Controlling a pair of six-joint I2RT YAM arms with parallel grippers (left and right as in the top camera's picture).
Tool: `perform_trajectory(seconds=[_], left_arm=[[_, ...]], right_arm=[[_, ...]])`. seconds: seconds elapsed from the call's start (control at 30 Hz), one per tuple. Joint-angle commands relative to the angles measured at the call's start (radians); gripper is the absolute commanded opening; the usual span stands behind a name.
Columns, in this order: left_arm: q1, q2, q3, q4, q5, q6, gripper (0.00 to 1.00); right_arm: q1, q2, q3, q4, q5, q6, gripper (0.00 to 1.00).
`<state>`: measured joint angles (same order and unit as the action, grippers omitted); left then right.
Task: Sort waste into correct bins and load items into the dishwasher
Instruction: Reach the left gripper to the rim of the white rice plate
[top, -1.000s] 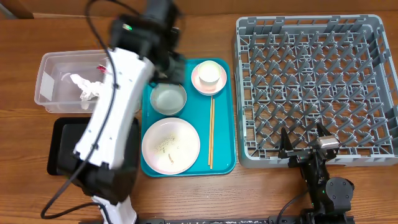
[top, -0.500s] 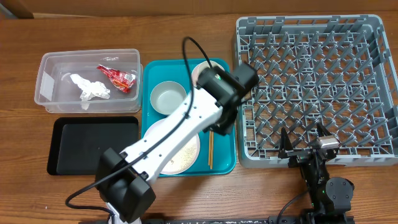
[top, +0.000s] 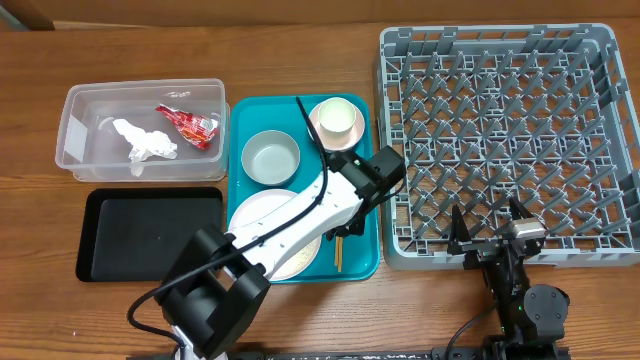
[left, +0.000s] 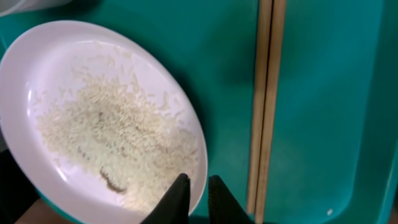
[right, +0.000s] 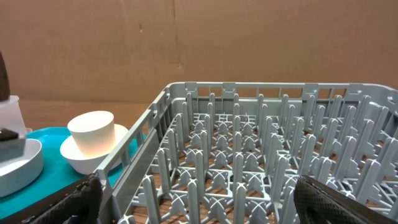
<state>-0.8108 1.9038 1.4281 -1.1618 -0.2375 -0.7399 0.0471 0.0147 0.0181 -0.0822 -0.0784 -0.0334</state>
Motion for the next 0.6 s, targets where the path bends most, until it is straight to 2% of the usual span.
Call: perform_trajectory(seconds=[0.0,0.17,0.4,0.57], left_arm=[[0.014,-0.002,-0.064,0.049,-0.027,-0.054,0.09],[0.082,-0.002,-0.074,0.068,-0.011,-0.054,0.1],[0.174,-0.002,-0.074,0.082,0.146,-0.018,0.11],[0.169,-0.002,-0.075,0.093,0.166,0.012,0.24]], right_arm=[[-0.003,-0.011,-0.01,0.005,-0.002,0.003,1.0],[-0.003,-0.011,-0.01,0.005,-0.002,0.003,1.0],[-0.003,-0.011,-0.01,0.005,-0.002,0.003,0.99],[-0.003,-0.011,-0.01,0.005,-0.002,0.003,1.0]])
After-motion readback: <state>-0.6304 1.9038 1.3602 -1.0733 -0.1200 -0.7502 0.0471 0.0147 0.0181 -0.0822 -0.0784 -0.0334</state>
